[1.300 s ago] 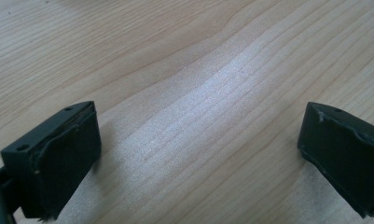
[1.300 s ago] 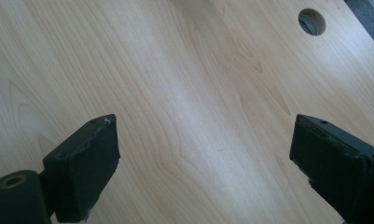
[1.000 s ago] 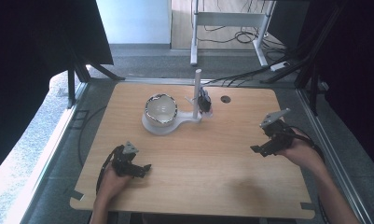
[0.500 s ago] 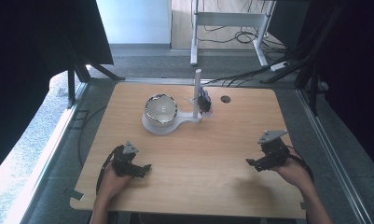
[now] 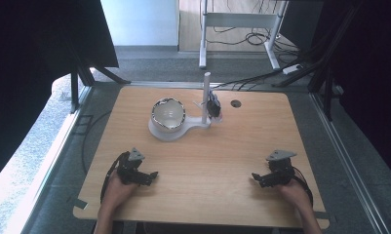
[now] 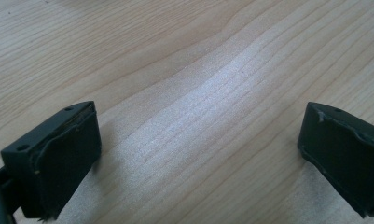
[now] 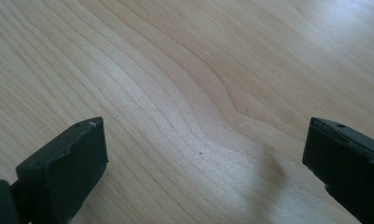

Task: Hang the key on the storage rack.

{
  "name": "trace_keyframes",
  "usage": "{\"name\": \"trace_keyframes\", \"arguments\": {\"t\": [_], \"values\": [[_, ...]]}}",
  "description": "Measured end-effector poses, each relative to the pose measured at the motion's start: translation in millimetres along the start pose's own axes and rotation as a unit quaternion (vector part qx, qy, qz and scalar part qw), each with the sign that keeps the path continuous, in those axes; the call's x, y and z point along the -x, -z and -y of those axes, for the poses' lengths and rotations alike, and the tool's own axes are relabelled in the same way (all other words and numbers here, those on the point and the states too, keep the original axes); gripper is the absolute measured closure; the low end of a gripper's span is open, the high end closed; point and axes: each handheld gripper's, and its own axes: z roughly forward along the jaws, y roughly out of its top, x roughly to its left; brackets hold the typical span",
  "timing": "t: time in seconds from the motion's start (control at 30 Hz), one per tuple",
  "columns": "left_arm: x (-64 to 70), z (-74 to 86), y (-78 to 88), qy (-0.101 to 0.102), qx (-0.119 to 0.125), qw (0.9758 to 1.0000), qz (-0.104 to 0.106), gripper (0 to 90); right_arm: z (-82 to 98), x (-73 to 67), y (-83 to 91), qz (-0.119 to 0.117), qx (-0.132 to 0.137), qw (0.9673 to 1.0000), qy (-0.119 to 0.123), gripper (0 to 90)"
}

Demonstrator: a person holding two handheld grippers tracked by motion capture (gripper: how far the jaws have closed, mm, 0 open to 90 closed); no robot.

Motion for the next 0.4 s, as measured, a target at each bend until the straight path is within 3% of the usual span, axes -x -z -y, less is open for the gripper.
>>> {"name": "trace_keyframes", "arguments": {"t": [0.17,0.4], "values": [[0.2,0.0,-0.1,0.001,0.001,1.0,0.0,0.0,8.6,-0.7,-6.8,-0.018,0.017,0.9991,-0.034,0.0],[0.5,-0.4,-0.4,0.001,-0.001,1.0,-0.002,0.0,9.5,-2.2,-6.3,-0.016,0.014,0.9988,-0.044,0.0]]}}
